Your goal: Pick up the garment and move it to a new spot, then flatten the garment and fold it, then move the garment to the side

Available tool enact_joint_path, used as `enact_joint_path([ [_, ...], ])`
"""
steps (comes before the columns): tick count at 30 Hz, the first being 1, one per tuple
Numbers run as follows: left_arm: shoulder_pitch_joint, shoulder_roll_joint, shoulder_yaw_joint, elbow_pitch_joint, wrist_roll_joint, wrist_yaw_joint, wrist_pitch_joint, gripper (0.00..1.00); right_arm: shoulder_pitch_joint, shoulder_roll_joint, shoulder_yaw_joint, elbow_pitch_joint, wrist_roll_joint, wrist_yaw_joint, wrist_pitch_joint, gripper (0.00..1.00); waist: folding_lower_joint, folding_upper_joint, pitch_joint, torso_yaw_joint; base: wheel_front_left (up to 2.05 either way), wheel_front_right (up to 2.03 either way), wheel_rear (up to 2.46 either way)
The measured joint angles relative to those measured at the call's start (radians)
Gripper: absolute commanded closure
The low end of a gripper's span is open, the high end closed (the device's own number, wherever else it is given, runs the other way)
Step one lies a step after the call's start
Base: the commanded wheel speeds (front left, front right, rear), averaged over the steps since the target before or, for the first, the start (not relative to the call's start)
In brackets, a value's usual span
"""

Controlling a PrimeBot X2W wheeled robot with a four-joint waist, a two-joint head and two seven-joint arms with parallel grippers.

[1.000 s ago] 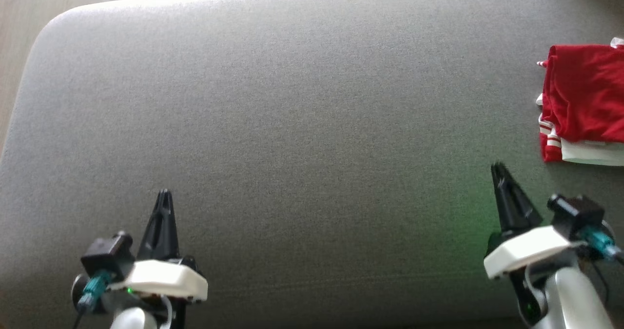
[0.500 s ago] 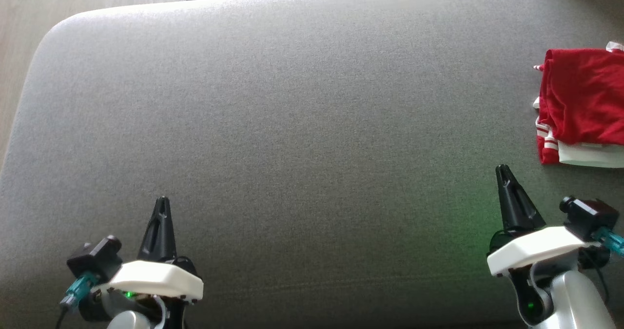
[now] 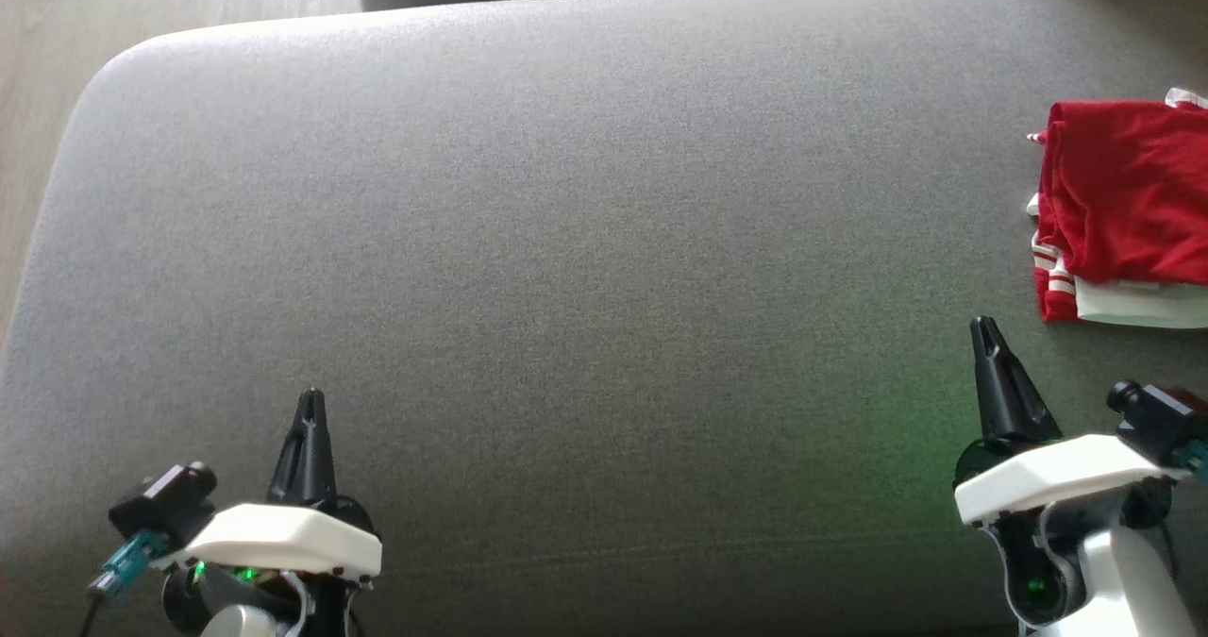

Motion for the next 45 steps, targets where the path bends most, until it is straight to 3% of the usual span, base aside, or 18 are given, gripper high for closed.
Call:
enact_joint_path([
  [45, -0.022, 0.006, 0.063, 0.021, -0.490, -0.061, 0.118, 1.00, 0.011, 0.001, -0.007, -0.021, 0.537, 0.000, 0.130, 1.00, 0.0001, 0.0000, -0.048, -0.005, 0.00, 0.00, 0.00],
])
